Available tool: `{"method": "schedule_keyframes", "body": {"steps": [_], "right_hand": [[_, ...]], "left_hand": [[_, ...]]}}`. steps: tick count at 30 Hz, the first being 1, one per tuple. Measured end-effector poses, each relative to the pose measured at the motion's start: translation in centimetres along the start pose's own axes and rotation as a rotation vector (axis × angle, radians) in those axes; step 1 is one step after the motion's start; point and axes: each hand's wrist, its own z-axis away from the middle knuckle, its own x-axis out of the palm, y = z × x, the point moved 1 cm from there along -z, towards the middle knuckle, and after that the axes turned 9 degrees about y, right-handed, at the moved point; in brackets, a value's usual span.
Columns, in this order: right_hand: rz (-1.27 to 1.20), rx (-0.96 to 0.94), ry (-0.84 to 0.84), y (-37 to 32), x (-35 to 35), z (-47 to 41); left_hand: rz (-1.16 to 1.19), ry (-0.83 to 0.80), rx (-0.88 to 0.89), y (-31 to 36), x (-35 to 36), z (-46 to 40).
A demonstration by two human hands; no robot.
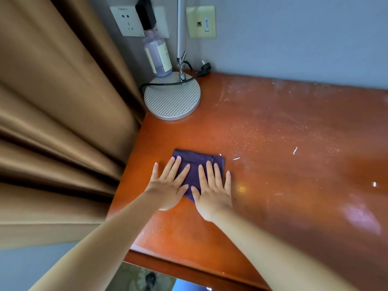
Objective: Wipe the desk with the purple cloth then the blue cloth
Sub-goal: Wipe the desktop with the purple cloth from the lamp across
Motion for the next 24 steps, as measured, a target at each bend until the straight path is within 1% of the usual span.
{"method": "schedule_keyframes", "body": {"steps": [3,9,16,18,21,24], "right_hand": [[-0.033,0.014,0.014,-0.3,1.0,2.4],[-0.044,0.023,0.034,0.6,0.9,2.2],[-0.019,0.172,0.085,2.1,0.1,-0.7],[-0.008,0.203,0.071,2.8,-0.4,-2.0],[0.013,0.193,0.026,3.5,-1.1,-2.8],[0.013,0.173,0.045,3.5,-0.9,-2.0]], "left_hand": [[0.011,-0.014,0.036,0.6,1.0,1.6],[0.021,-0.013,0.041,1.1,1.1,1.5],[0.017,0.026,0.161,0.6,-1.5,-3.6],[0.022,0.048,0.187,0.7,-2.3,-4.9],[0.025,0.063,0.19,0.9,-2.8,-5.6],[0.007,0.071,0.174,1.4,-2.5,-4.7]]}}
